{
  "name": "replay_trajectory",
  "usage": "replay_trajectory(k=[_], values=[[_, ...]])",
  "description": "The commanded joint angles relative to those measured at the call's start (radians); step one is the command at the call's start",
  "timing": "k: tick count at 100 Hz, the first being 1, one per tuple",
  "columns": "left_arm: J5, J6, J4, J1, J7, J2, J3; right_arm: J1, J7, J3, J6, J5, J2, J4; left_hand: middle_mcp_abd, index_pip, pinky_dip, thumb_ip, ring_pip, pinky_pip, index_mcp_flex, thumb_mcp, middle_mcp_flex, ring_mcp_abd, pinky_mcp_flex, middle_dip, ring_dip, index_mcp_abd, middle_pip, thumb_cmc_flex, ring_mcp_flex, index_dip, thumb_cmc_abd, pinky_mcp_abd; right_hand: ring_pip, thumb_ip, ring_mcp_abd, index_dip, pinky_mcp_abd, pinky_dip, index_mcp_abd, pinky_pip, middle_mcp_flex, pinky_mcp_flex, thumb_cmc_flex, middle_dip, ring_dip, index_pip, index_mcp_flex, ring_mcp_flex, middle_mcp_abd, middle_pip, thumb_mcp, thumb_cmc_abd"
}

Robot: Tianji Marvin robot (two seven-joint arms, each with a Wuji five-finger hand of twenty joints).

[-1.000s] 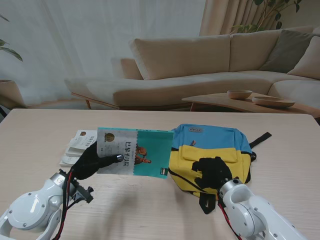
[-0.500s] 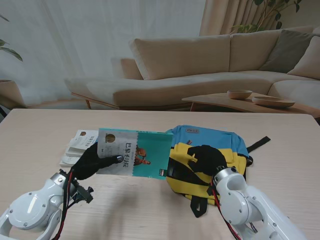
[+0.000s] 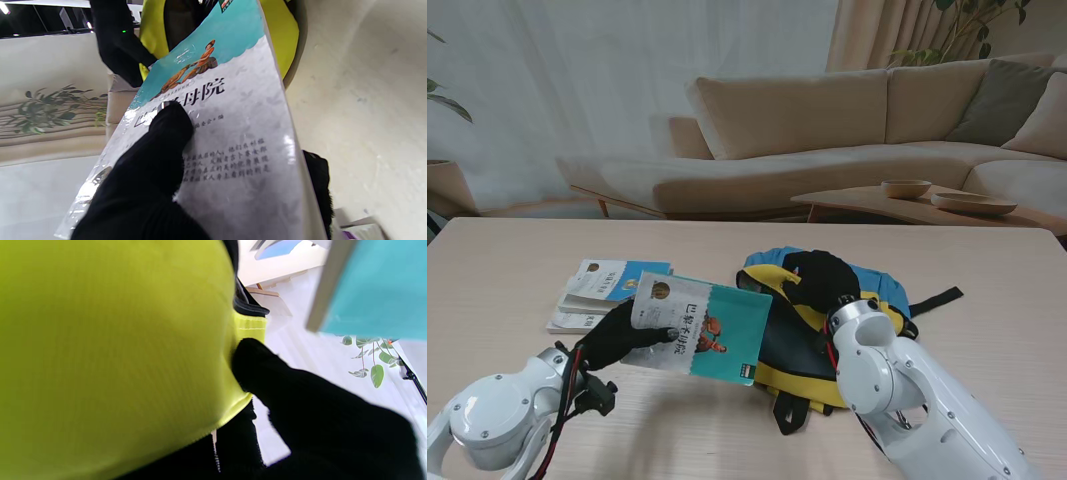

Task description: Pack books into the school bag then zip close the school bag

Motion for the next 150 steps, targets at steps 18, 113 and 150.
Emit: replay_trajectory(k=[18, 113, 150], values=[[-0.024, 0.082, -0.009, -0.030, -0.024, -0.009, 0.026, 0.035, -0.031, -0.037, 0.030, 0.027, -0.036, 0.007, -0.080, 0.337, 0.034, 0.064, 0.140, 0.082, 0.163, 0.147, 0.060, 0.023, 0.030, 0.064, 0.049, -0.182, 0.182, 0.154, 0.071, 0.180, 0.200, 0.024, 0.081, -0.039, 0.029, -0.006, -0.039, 0.049, -0.063, 0.140, 0.037, 0.052, 0.050, 0.039, 0.030, 0.045, 0.022, 0.053, 0.031, 0.064, -0.042, 0.046], [-0.060, 0.288, 0.082, -0.190, 0.035, -0.035, 0.161, 0.049, -0.168, -0.130, 0.138, 0.215, -0.104, 0.004, -0.086, 0.352, 0.029, 0.059, 0.136, 0.074, 0.146, 0.146, 0.045, 0.017, 0.015, 0.062, 0.044, -0.184, 0.187, 0.154, 0.054, 0.166, 0.204, 0.015, 0.078, -0.050, 0.085, 0.012, 0.002, -0.120, -0.005, 0.167, 0.032, 0.363, 0.091, 0.045, -0.051, 0.062, 0.023, 0.219, 0.078, 0.098, -0.035, 0.035], [-0.069, 0.376, 0.104, -0.230, 0.058, -0.045, 0.201, 0.038, -0.208, -0.149, 0.163, 0.289, -0.129, -0.002, -0.078, 0.333, 0.021, 0.054, 0.120, 0.068, 0.120, 0.143, 0.032, 0.016, 0.012, 0.052, 0.036, -0.178, 0.168, 0.154, 0.045, 0.144, 0.205, 0.004, 0.050, -0.056, 0.096, 0.015, 0.035, -0.178, 0.017, 0.141, 0.026, 0.387, 0.106, 0.034, -0.070, 0.062, 0.022, 0.226, 0.091, 0.100, -0.041, 0.037]])
